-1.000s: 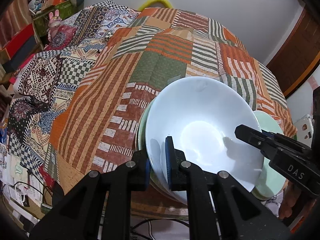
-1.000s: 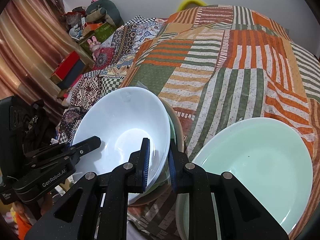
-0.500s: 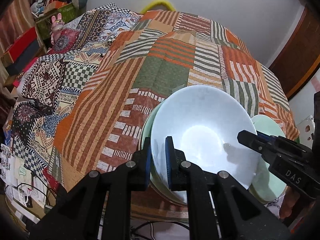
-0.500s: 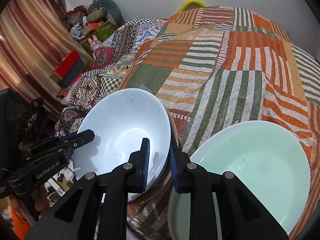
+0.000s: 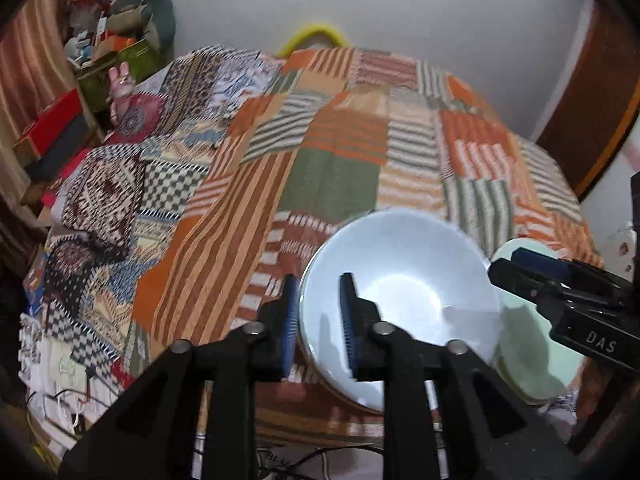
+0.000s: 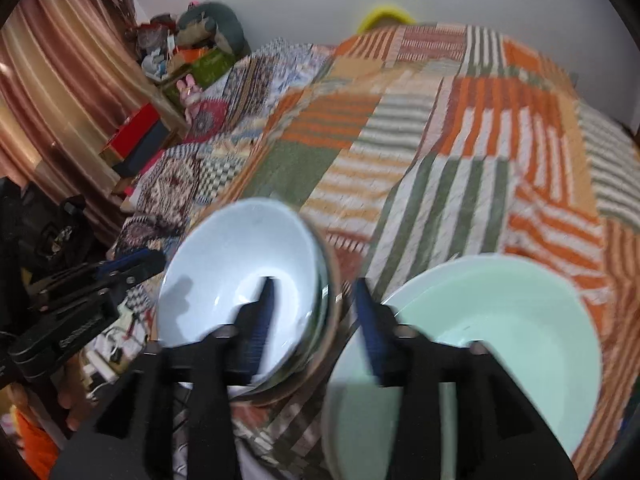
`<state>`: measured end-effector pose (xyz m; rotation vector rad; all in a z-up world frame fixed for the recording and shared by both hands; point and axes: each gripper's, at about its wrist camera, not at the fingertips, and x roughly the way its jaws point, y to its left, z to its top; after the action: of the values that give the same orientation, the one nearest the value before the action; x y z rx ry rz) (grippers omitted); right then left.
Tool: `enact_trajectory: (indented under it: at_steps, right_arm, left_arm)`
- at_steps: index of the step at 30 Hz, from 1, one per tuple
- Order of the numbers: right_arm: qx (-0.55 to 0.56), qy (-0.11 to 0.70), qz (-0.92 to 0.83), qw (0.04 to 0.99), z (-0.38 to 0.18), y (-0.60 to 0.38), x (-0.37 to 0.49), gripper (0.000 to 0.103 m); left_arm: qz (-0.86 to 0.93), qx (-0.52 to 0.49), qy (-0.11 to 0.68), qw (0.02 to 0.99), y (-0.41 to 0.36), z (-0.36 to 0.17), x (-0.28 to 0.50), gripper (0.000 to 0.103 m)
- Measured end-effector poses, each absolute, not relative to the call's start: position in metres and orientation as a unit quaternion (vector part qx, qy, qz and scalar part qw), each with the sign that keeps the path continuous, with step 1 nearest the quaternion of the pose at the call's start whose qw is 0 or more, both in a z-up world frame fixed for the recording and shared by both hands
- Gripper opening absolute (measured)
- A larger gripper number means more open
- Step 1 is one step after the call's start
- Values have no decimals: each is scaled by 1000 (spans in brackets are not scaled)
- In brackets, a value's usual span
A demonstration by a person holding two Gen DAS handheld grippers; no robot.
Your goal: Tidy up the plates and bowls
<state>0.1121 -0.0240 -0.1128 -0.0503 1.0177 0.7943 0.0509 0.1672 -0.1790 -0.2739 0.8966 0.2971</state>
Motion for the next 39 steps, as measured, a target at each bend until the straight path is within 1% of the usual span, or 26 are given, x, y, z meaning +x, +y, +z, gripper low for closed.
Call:
enact_trajectory:
  at_steps: [1, 3, 9, 20, 25, 29, 32, 36, 39]
  right_arm:
    - [-22, 465, 368, 805, -109, -26, 112, 51]
    - [-23, 454, 367, 812, -103, -29, 111, 51]
    - [-18, 459, 366, 810, -107, -30, 116, 51]
    - [-10, 505, 366, 782, -136, -17, 121, 51]
    - [-8, 518, 372, 770, -144, -12, 123, 51]
    - [-6, 525, 371, 766, -148, -10, 126, 39]
    - [2, 530, 369, 763, -153, -12, 127, 33]
    - [13, 532, 374, 759, -154, -13, 127, 26]
    - [3, 530, 372, 762, -153, -11, 124, 24]
  left_arm:
    - [144, -131, 426, 883, 168, -176, 50, 33]
    - [147, -128, 418, 887, 168, -173, 49, 37]
    - [145, -153, 431, 877, 177, -188, 48, 37]
    - [121, -208, 467, 851, 193, -235, 47, 37]
    - [104, -231, 465, 848, 196, -246, 49, 37]
    - [97, -240, 468, 845, 197, -252, 52, 37]
    - [96, -240, 468, 845, 196, -255, 55, 37]
    - [80, -246, 471, 843, 193, -257, 58, 26]
    - [83, -243, 471, 844, 191, -256, 58, 26]
